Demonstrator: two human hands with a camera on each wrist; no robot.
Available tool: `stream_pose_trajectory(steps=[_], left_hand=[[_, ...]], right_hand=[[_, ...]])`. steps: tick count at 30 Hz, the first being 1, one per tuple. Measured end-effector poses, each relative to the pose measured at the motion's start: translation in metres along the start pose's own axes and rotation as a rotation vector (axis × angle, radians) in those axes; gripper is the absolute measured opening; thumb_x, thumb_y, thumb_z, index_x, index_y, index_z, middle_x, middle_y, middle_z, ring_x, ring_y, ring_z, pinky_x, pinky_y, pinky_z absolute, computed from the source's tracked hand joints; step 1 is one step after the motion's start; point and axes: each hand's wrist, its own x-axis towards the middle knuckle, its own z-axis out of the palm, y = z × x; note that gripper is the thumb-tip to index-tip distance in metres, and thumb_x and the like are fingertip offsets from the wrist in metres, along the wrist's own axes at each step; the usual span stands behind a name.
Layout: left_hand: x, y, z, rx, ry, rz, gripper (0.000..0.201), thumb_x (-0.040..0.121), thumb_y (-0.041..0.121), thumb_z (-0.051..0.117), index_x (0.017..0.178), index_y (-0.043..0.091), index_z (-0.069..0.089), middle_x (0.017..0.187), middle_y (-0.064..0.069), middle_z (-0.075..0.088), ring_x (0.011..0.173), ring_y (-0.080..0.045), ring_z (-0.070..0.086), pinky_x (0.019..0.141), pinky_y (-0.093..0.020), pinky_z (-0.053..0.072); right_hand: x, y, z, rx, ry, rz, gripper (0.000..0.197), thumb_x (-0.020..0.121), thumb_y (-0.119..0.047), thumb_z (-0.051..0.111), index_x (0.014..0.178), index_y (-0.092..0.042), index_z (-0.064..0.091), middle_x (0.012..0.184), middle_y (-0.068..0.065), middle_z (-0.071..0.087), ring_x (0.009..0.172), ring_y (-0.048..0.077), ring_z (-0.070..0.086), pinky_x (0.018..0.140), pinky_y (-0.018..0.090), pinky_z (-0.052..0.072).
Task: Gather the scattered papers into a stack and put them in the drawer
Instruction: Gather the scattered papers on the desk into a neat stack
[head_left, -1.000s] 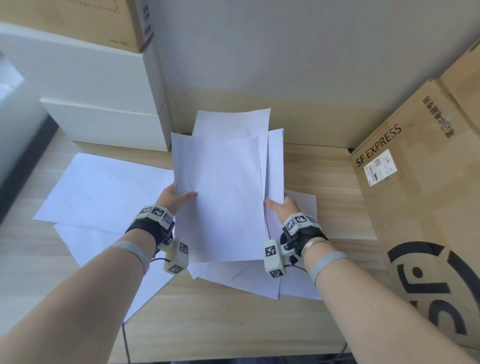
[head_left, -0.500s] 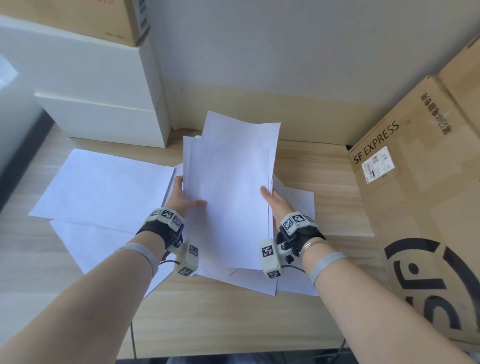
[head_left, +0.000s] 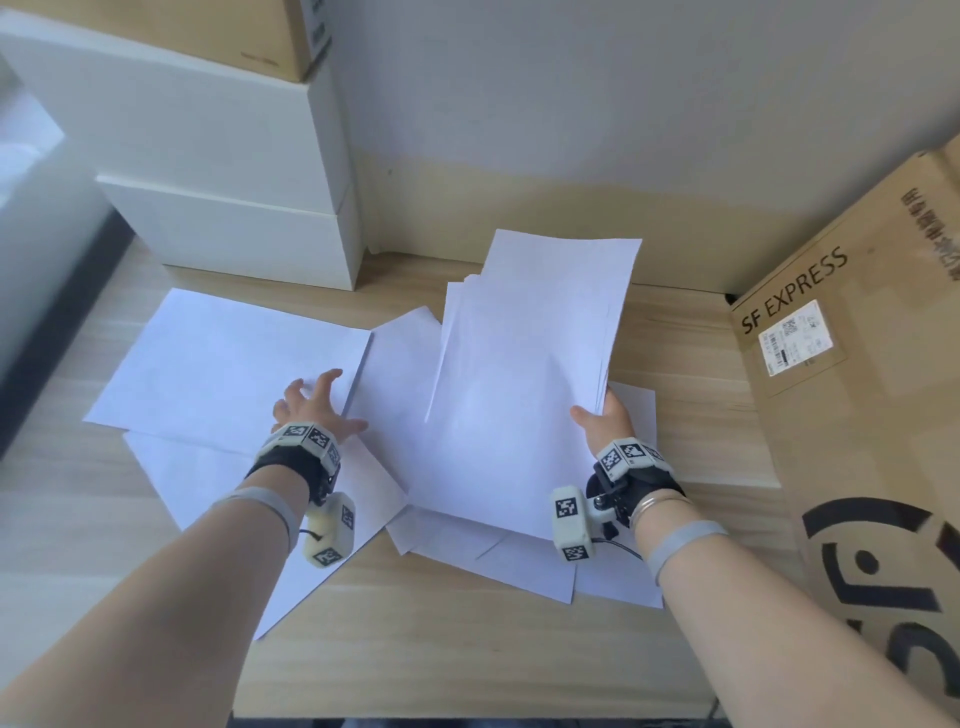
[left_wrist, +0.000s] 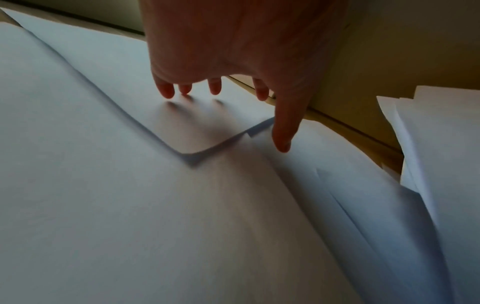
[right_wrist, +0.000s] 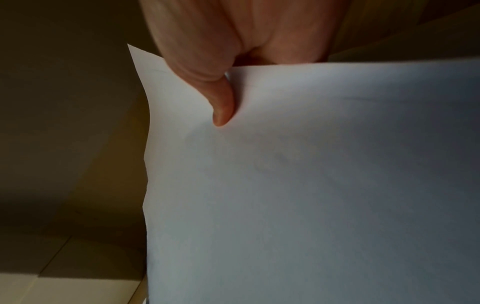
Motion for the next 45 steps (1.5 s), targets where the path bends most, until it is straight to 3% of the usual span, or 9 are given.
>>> stream_pose_trajectory(steps=[7, 13, 20, 24, 30, 33, 37, 41, 45], left_hand=[[-0.004, 0.004, 0.006, 0.104, 0.041, -0.002, 0.062, 0.079, 0.017, 0.055, 0.133, 0.041, 0.035, 0.143, -0.001, 0.025, 0.131, -0.031, 0.023, 0.102, -0.045, 0.030], [0.001, 0.009, -0.006, 0.143, 0.055, -0.016, 0.028, 0.084, 0.012, 0.040, 0.108, 0.020, 0.054, 0.122, -0.009, 0.047, 0.118, -0.033, 0.038, 0.091, -0.041, 0.038], [-0.009, 0.007, -0.022, 0.085, -0.009, 0.086, 0.006, 0.083, 0.013, 0.048, 0.084, 0.014, 0.053, 0.090, -0.008, 0.057, 0.081, -0.026, 0.050, 0.070, -0.028, 0.040], [-0.021, -0.001, -0.029, 0.327, -0.236, 0.153, 0.013, 0.085, 0.018, 0.051, 0.094, 0.016, 0.060, 0.096, -0.005, 0.057, 0.091, -0.025, 0.054, 0.078, -0.028, 0.043], [-0.040, -0.028, -0.038, 0.457, -0.586, 0.132, 0.011, 0.084, 0.011, 0.050, 0.092, 0.017, 0.054, 0.074, 0.003, 0.055, 0.084, -0.019, 0.055, 0.061, -0.022, 0.045], [-0.035, -0.044, -0.049, 0.303, -0.453, 0.008, 0.023, 0.088, 0.013, 0.051, 0.109, 0.009, 0.059, 0.096, -0.006, 0.063, 0.096, -0.026, 0.061, 0.072, -0.028, 0.049], [-0.025, -0.072, -0.053, 0.023, 0.027, -0.315, 0.046, 0.085, 0.028, 0.060, 0.124, 0.011, 0.043, 0.134, -0.017, 0.043, 0.126, -0.038, 0.040, 0.101, -0.044, 0.038], [-0.026, -0.083, -0.042, -0.169, 0.167, -0.554, 0.086, 0.074, 0.049, 0.069, 0.137, 0.010, 0.025, 0.143, -0.019, 0.029, 0.135, -0.038, 0.027, 0.107, -0.049, 0.031], [-0.029, -0.080, -0.028, -0.180, 0.253, -0.586, 0.086, 0.072, 0.044, 0.071, 0.134, 0.007, 0.026, 0.141, -0.019, 0.030, 0.132, -0.035, 0.030, 0.103, -0.047, 0.033]], right_hand=[[0.006, 0.001, 0.005, 0.013, 0.027, 0.001, 0.043, 0.091, 0.001, 0.051, 0.133, -0.003, 0.046, 0.130, 0.015, 0.056, 0.116, 0.028, 0.054, 0.086, 0.023, 0.036], [0.007, 0.003, 0.009, 0.019, 0.033, -0.002, 0.043, 0.091, 0.000, 0.050, 0.133, -0.005, 0.046, 0.130, 0.015, 0.057, 0.118, 0.030, 0.054, 0.087, 0.025, 0.037], [0.006, -0.004, 0.011, 0.017, 0.057, -0.017, 0.039, 0.092, 0.000, 0.050, 0.131, -0.002, 0.048, 0.129, 0.016, 0.057, 0.118, 0.031, 0.054, 0.087, 0.025, 0.037], [0.005, -0.010, 0.015, 0.019, 0.066, -0.039, 0.038, 0.091, 0.001, 0.050, 0.129, -0.001, 0.049, 0.128, 0.018, 0.058, 0.117, 0.032, 0.055, 0.089, 0.027, 0.038], [0.002, -0.016, 0.028, 0.003, 0.062, -0.056, 0.039, 0.090, 0.001, 0.051, 0.129, 0.000, 0.049, 0.126, 0.019, 0.058, 0.115, 0.033, 0.056, 0.085, 0.027, 0.039], [-0.002, -0.018, 0.034, -0.016, 0.052, -0.069, 0.039, 0.090, 0.001, 0.051, 0.129, -0.001, 0.049, 0.127, 0.019, 0.058, 0.115, 0.033, 0.056, 0.085, 0.026, 0.038], [-0.006, -0.016, 0.037, -0.014, 0.034, -0.085, 0.042, 0.090, 0.002, 0.050, 0.132, -0.004, 0.047, 0.129, 0.015, 0.057, 0.117, 0.031, 0.055, 0.089, 0.026, 0.038], [-0.005, -0.012, 0.038, -0.024, 0.029, -0.084, 0.042, 0.090, 0.001, 0.051, 0.132, -0.004, 0.048, 0.129, 0.016, 0.057, 0.118, 0.031, 0.054, 0.089, 0.026, 0.038], [-0.005, -0.006, 0.038, -0.033, 0.029, -0.076, 0.042, 0.090, 0.002, 0.050, 0.132, -0.004, 0.047, 0.129, 0.016, 0.057, 0.118, 0.032, 0.054, 0.089, 0.027, 0.038]])
